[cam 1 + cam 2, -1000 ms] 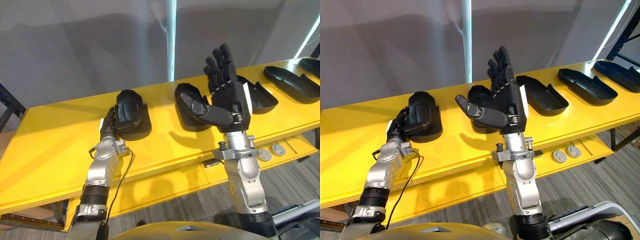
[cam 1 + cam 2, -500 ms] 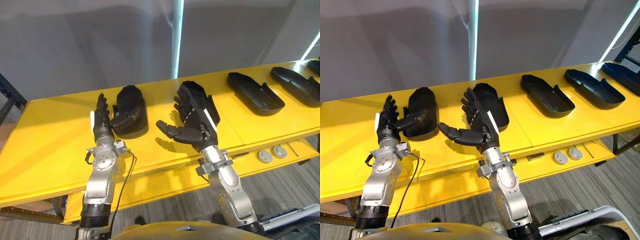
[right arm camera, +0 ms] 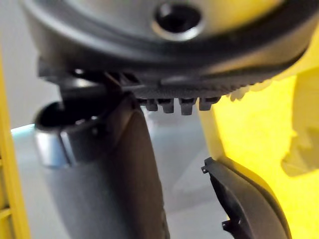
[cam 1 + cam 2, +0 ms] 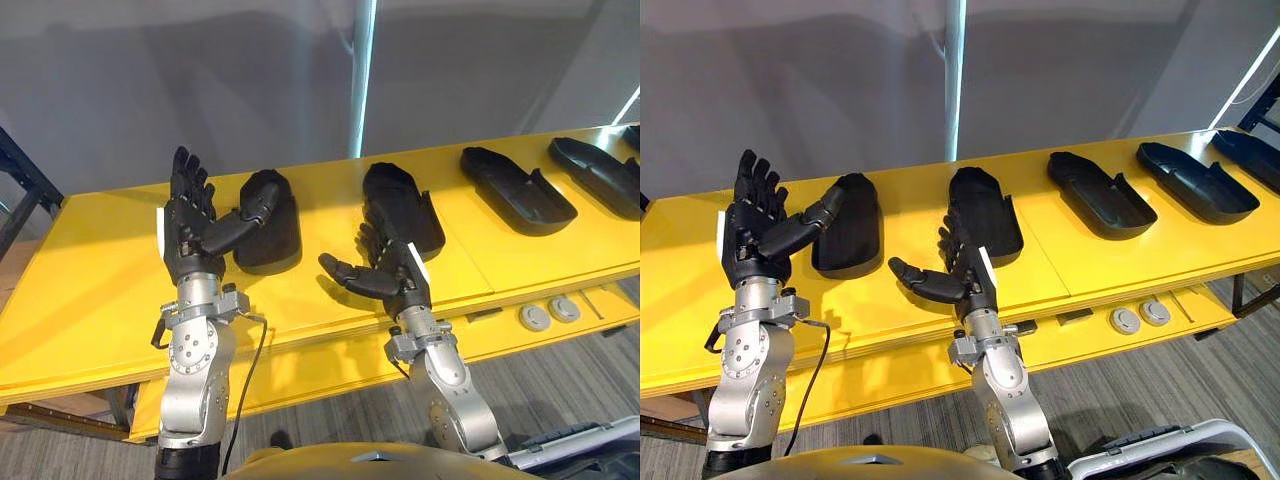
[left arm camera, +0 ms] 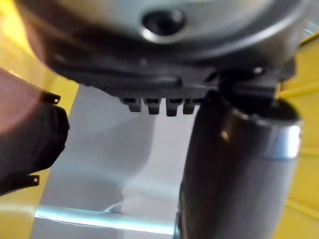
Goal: Walk over and take three plastic housings, then place them on the shelf
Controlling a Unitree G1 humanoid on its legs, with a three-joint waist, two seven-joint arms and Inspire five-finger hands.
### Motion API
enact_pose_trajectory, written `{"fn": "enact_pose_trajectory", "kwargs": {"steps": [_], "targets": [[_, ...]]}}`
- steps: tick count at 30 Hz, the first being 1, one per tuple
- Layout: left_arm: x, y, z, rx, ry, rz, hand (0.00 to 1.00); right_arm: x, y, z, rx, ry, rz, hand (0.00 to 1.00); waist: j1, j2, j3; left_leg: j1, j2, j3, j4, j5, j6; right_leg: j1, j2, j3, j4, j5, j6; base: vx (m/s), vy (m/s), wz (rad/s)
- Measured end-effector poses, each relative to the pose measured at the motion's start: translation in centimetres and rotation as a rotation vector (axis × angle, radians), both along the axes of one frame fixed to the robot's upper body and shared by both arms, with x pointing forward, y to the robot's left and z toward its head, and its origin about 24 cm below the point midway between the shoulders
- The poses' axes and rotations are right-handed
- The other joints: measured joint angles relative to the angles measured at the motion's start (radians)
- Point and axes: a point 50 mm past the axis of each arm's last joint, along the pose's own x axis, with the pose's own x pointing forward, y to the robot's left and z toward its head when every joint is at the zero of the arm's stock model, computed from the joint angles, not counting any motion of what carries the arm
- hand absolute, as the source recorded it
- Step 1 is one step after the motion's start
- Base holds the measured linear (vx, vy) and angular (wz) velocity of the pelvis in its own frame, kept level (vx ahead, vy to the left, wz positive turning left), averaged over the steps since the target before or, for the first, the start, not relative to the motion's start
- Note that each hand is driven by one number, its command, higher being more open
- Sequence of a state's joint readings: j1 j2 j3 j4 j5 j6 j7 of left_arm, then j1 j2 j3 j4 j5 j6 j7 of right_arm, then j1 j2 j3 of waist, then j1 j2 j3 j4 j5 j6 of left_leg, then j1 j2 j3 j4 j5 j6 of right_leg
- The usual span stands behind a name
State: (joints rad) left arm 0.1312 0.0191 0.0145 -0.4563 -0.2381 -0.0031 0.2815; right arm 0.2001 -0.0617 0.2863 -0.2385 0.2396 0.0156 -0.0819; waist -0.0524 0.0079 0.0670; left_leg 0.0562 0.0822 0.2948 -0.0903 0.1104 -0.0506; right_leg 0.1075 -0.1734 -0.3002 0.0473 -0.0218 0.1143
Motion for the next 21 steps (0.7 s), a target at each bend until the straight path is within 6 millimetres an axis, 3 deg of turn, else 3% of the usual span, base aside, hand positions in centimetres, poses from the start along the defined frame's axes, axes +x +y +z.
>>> {"fn": "enact_pose_trajectory", "kwargs": {"steps": [6, 21], "targets": [[-0.5, -0.1, 1.6, -0.035, -0.086, -0.006, 1.0, -0.4, -0.1, -0.4, 0.013, 0.029, -0.046, 1.0, 0.002, -0.004, -0.003, 0.002, 0.001, 0.003, 0.0, -0.001, 0.0, 0.0, 0.0, 0.003, 0.0, 0.0, 0.0, 0.0, 0.002, -0.01], [-1.5, 0.2, 0.1, -0.085, -0.025, -0.028, 1.0, -0.5, -0.2, -0.6, -0.01, 0.043, -0.102, 1.0, 0.01, -0.015, -0.028, 0.007, 0.01, 0.033, 0.0, -0.009, 0.0, -0.008, 0.002, 0.029, -0.001, 0.001, 0.0, 0.01, 0.006, -0.05]]}}
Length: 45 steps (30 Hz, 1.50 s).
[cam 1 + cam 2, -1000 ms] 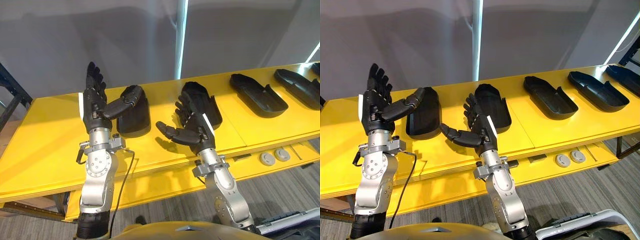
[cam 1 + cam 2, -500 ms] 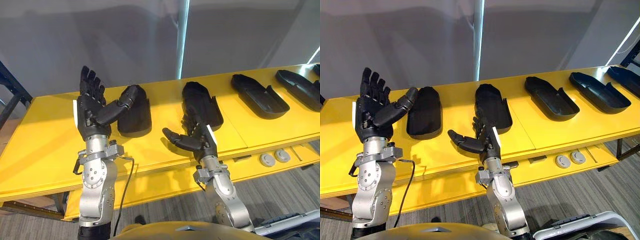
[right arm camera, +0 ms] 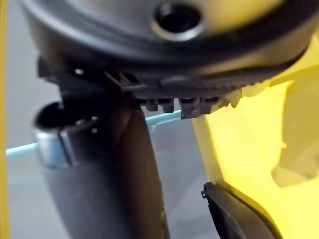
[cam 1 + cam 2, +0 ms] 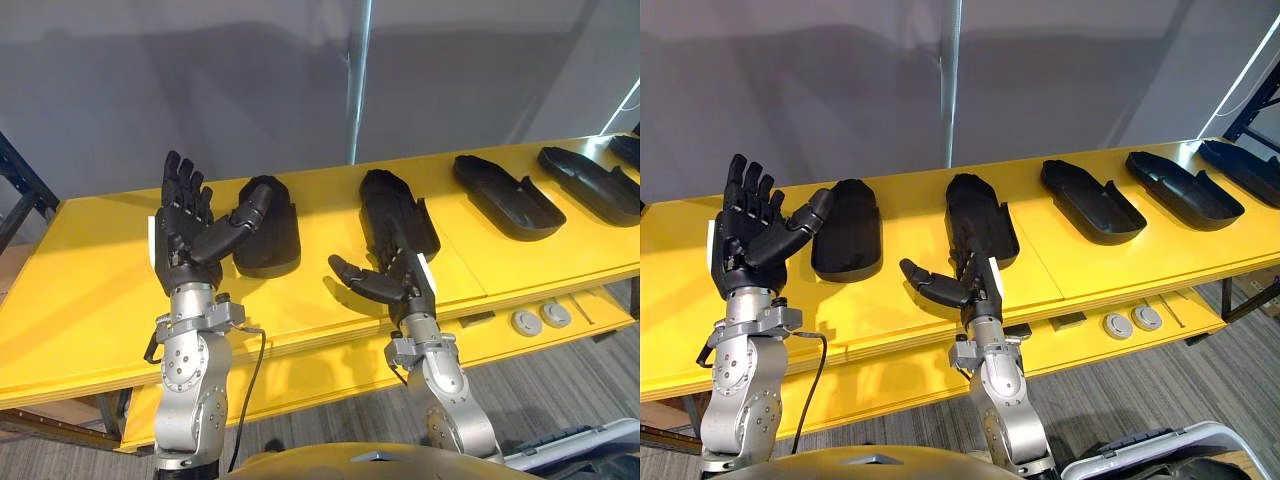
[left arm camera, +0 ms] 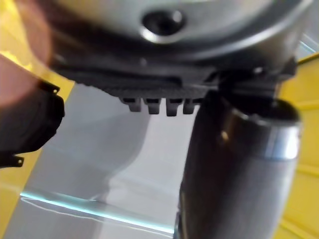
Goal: Walk over and take three plastic housings, then place them on the shelf
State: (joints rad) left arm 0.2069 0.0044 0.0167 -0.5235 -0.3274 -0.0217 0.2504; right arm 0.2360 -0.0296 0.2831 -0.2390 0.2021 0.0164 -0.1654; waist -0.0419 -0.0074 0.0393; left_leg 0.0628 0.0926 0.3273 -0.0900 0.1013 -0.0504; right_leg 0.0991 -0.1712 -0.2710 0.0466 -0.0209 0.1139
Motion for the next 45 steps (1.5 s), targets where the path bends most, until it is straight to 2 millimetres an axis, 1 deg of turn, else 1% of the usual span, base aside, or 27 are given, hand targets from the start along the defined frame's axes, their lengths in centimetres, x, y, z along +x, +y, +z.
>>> {"fn": "enact_pose_trajectory", "kwargs": {"steps": [7, 18, 22, 28, 32, 35, 37, 38, 41, 43, 44, 45], "targets": [[0.0, -0.1, 0.0, -0.023, -0.005, -0.014, 1.0, -0.4, -0.6, -0.5, 0.0, 0.033, -0.046, 1.0, 0.008, 0.001, -0.004, 0.0, 0.003, 0.004, 0.0, -0.003, -0.004, -0.002, 0.002, 0.002, 0.0, 0.001, 0.0, 0.01, 0.005, 0.0], [0.0, -0.1, -0.1, -0.023, -0.002, -0.016, 1.0, -0.3, -1.1, -0.2, -0.006, 0.026, -0.082, 1.0, 0.009, 0.003, -0.006, 0.002, 0.004, 0.008, 0.0, -0.006, -0.004, -0.002, 0.002, 0.005, 0.0, 0.001, 0.0, 0.0, 0.0, 0.0], [-0.3, 0.0, -0.4, -0.022, 0.014, -0.018, 1.0, -0.3, -1.1, -0.1, -0.003, 0.021, -0.07, 1.0, 0.009, 0.006, -0.008, 0.003, 0.004, 0.009, 0.0, -0.006, -0.004, -0.002, 0.002, 0.006, 0.0, 0.001, 0.0, 0.0, 0.0, 0.0], [-0.5, 0.0, -0.7, -0.022, 0.027, -0.016, 1.0, -0.3, -0.6, 0.1, 0.008, -0.013, 0.005, 1.0, 0.012, 0.006, -0.009, 0.002, 0.004, 0.008, 0.0, -0.006, -0.004, -0.002, 0.002, 0.005, 0.0, 0.001, 0.0, 0.0, 0.0, 0.0], [-0.5, 0.0, -0.7, -0.021, 0.028, -0.016, 1.0, -0.3, -0.4, 1.0, 0.023, -0.092, 0.036, 1.0, 0.012, 0.006, -0.011, 0.001, 0.003, 0.005, 0.0, -0.005, -0.006, -0.001, 0.002, 0.003, 0.0, 0.001, 0.0, 0.0, 0.0, 0.0], [-0.4, 0.1, -0.8, -0.019, 0.031, -0.016, 1.0, -0.2, -0.4, 2.5, 0.034, -0.196, 0.042, 1.0, 0.012, 0.006, -0.011, -0.001, 0.003, 0.001, 0.0, -0.001, -0.009, -0.001, 0.002, 0.0, 0.0, 0.001, 0.0, 0.0, 0.0, 0.01], [-0.4, 0.1, -0.8, -0.018, 0.032, -0.016, 1.0, 0.1, -0.5, 4.0, 0.038, -0.289, 0.035, 1.0, 0.012, 0.006, -0.012, -0.001, 0.002, -0.002, 0.0, 0.0, -0.009, -0.001, 0.002, -0.001, -0.001, 0.001, 0.0, 0.0, 0.0, 0.0], [-0.4, 0.1, -0.8, -0.018, 0.032, -0.017, 1.0, 0.1, -0.6, 4.4, 0.041, -0.312, 0.029, 1.0, 0.012, 0.005, -0.012, -0.001, 0.002, -0.003, 0.0, 0.001, -0.009, -0.001, 0.002, -0.002, -0.001, 0.001, 0.0, 0.0, 0.0, 0.04], [-0.4, 0.1, -0.9, -0.016, 0.031, -0.016, 1.0, 0.2, -1.2, 6.0, 0.046, -0.402, -0.007, 1.0, 0.012, 0.003, -0.019, -0.006, 0.0, -0.016, 0.0, 0.004, -0.009, 0.003, 0.002, -0.015, -0.007, 0.001, 0.0, 0.01, -0.001, 0.11], [-0.5, 0.2, -0.7, -0.02, 0.008, -0.009, 1.0, 0.1, -1.9, 6.6, 0.041, -0.432, -0.042, 1.0, 0.01, -0.001, -0.023, -0.007, -0.002, -0.027, 0.0, 0.005, -0.008, 0.011, 0.002, -0.027, -0.014, 0.001, 0.001, 0.02, 0.0, 0.15], [-1.3, 1.0, -0.9, -0.022, -0.027, -0.012, 1.0, 0.0, -5.3, 7.6, -0.012, -0.484, -0.195, 1.0, 0.009, -0.008, 0.005, -0.022, -0.011, -0.044, 0.0, 0.009, -0.002, 0.009, 0.0, -0.042, -0.018, 0.003, 0.003, 0.01, 0.001, 0.04], [-1.3, 1.0, -0.8, -0.022, -0.027, -0.012, 1.0, 0.0, -5.3, 7.6, -0.012, -0.484, -0.195, 1.0, 0.009, -0.008, 0.006, -0.022, -0.011, -0.044, 0.0, 0.009, -0.002, 0.009, 0.0, -0.042, -0.018, 0.003, 0.003, 0.0, 0.0, 0.0]]}}
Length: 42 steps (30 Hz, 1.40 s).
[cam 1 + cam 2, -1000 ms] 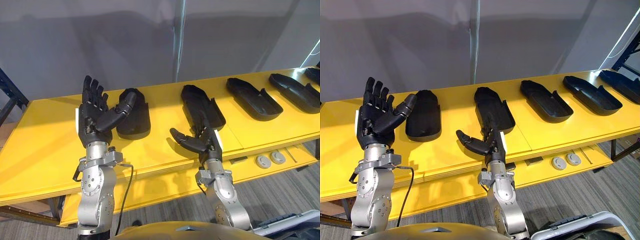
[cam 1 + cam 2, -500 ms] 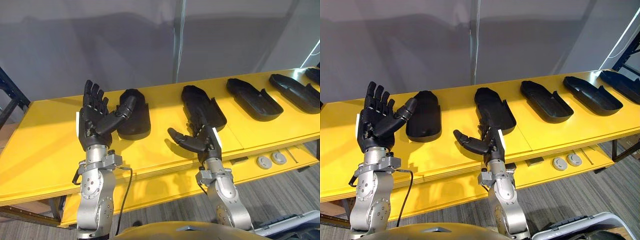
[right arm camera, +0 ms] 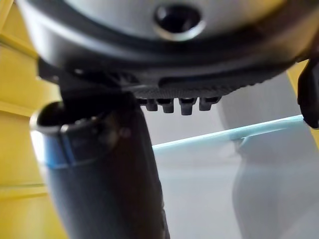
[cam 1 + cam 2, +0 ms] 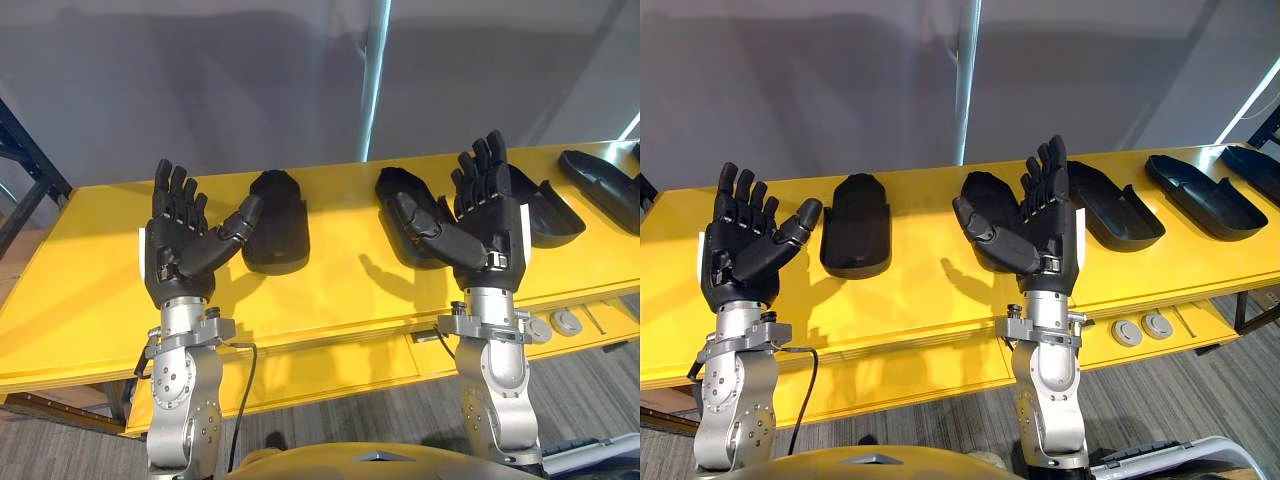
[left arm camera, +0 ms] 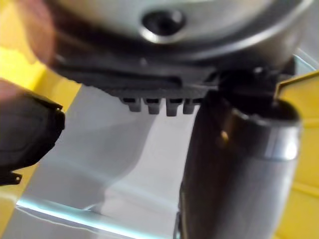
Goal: Walk over and take three plastic housings, then place them on the shelf
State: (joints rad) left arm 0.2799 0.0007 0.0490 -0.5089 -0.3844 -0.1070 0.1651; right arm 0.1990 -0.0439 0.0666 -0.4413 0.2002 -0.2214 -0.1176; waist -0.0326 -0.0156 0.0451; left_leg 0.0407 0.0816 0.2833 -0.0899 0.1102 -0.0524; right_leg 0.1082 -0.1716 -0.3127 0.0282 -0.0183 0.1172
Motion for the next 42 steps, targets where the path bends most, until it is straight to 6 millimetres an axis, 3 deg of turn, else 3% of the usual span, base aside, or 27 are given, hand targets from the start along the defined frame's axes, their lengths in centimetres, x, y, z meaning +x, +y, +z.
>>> {"fn": "enact_pose_trajectory", "kwargs": {"steps": [8, 14, 23, 30, 42], "targets": [[-0.2, 0.3, -0.1, 0.017, 0.009, 0.035, 1.0, 0.0, 0.1, 0.0, 0.003, 0.0, 0.009, 1.0, 0.001, -0.008, 0.02, 0.0, 0.0, 0.004, 0.0, 0.0, 0.0, -0.004, -0.002, 0.005, 0.002, 0.0, 0.0, 0.0, 0.0, -0.01], [-1.2, 1.1, -0.5, 0.087, 0.046, 0.172, 1.0, 0.0, 1.7, 0.0, -0.027, -0.013, 0.132, 1.0, 0.005, -0.012, 0.039, -0.025, 0.002, 0.01, 0.0, 0.001, 0.001, -0.032, -0.001, 0.011, 0.003, 0.002, 0.003, 0.0, 0.002, -0.02], [-1.9, 3.3, -0.4, 0.136, 0.061, 0.314, 1.0, 1.2, 2.3, 0.7, -0.395, -0.071, 0.396, 1.0, 0.033, -0.025, 0.047, -0.034, -0.008, -0.059, 0.0, 0.012, 0.007, 0.003, 0.0, -0.048, -0.011, 0.003, 0.004, 0.03, -0.004, 0.21], [-2.6, 5.2, -0.2, 0.164, 0.059, 0.404, 1.0, 1.7, 2.3, -0.5, -0.49, -0.011, 0.513, 1.0, 0.056, -0.024, 0.048, -0.039, -0.017, -0.09, 0.0, 0.019, 0.006, 0.015, -0.003, -0.073, -0.01, -0.003, -0.001, -0.03, 0.007, 0.12], [-2.3, 5.3, -0.6, 0.229, 0.074, 0.36, 1.0, 3.7, 3.5, -3.2, -0.568, 0.114, 0.616, 1.0, 0.068, -0.024, 0.048, -0.067, -0.019, -0.115, 0.0, 0.043, 0.017, 0.002, -0.001, -0.097, -0.009, 0.002, 0.004, -0.02, 0.003, 0.06]]}}
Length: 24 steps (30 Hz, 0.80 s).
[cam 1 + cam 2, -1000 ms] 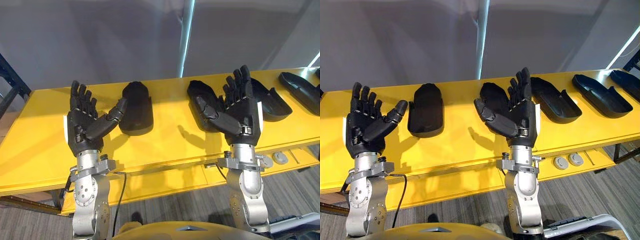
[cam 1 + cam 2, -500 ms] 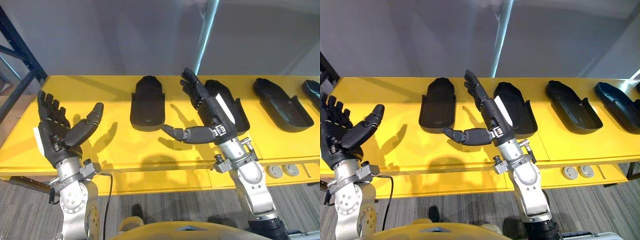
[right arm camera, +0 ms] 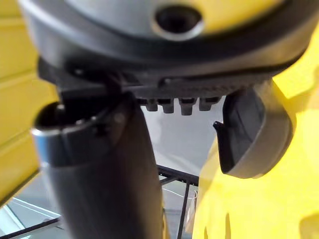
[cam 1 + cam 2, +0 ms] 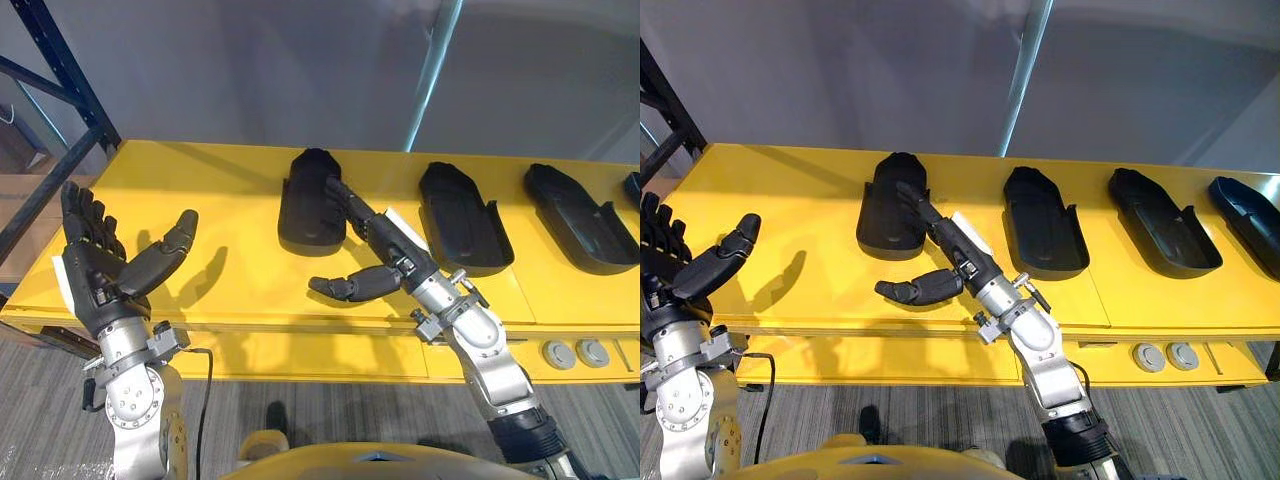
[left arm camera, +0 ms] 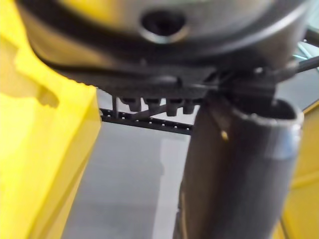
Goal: Walk over and take three plastic housings, then place them on the shelf
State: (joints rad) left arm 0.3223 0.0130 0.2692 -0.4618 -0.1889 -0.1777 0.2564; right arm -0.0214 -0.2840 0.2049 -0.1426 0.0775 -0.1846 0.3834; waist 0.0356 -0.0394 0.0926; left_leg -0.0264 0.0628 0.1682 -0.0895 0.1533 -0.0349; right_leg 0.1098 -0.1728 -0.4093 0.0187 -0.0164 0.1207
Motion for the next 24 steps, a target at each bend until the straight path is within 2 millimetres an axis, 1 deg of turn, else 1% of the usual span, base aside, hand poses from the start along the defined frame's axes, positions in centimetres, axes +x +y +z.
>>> {"fn": "enact_pose_trajectory", "kwargs": {"steps": [4, 6, 11, 16, 20, 24], "targets": [[0.1, -0.1, 0.0, 0.005, -0.001, -0.01, 1.0, 0.6, 0.2, -0.5, -0.07, 0.009, 0.021, 1.0, 0.006, 0.0, 0.0, 0.0, -0.001, -0.005, 0.0, 0.001, 0.0, 0.0, 0.001, 0.0, 0.002, 0.0, -0.001, 0.0, 0.0, 0.0], [0.1, -0.1, 0.0, 0.005, 0.0, -0.012, 1.0, 0.7, 0.2, -0.7, -0.083, 0.015, 0.027, 1.0, 0.013, 0.001, 0.0, 0.0, -0.001, -0.006, 0.0, 0.001, 0.0, 0.0, 0.001, -0.001, 0.004, -0.002, -0.003, 0.0, 0.0, 0.0], [0.1, -0.2, 0.0, 0.008, 0.001, -0.02, 1.0, 1.1, 0.9, -1.3, -0.13, 0.034, 0.057, 1.0, 0.017, 0.003, 0.002, 0.0, -0.001, -0.012, 0.0, 0.004, -0.004, -0.002, 0.002, -0.005, 0.015, -0.007, -0.01, -0.01, 0.0, 0.01], [0.3, -0.5, 0.0, 0.015, 0.003, -0.045, 1.0, 1.0, 1.4, -2.0, -0.172, 0.062, 0.12, 1.0, 0.02, 0.007, 0.004, 0.0, 0.0, -0.016, 0.0, 0.006, -0.006, 0.0, 0.002, -0.008, 0.016, -0.008, -0.011, -0.01, 0.001, 0.02], [0.6, -0.3, -0.2, 0.041, 0.028, -0.073, 1.0, 1.3, 2.0, -1.8, -0.222, 0.042, 0.166, 1.0, 0.02, 0.007, 0.004, 0.0, 0.0, -0.018, 0.0, 0.008, -0.006, 0.0, 0.002, -0.009, 0.015, -0.008, -0.011, 0.0, 0.0, 0.0], [0.6, -0.3, -0.6, 0.037, 0.043, -0.075, 1.0, 1.5, 1.9, -1.5, -0.265, 0.031, 0.2, 1.0, 0.023, 0.006, 0.004, 0.0, 0.0, -0.019, 0.0, 0.008, -0.005, 0.001, 0.001, -0.01, 0.015, -0.008, -0.011, 0.0, 0.0, 0.0]]}}
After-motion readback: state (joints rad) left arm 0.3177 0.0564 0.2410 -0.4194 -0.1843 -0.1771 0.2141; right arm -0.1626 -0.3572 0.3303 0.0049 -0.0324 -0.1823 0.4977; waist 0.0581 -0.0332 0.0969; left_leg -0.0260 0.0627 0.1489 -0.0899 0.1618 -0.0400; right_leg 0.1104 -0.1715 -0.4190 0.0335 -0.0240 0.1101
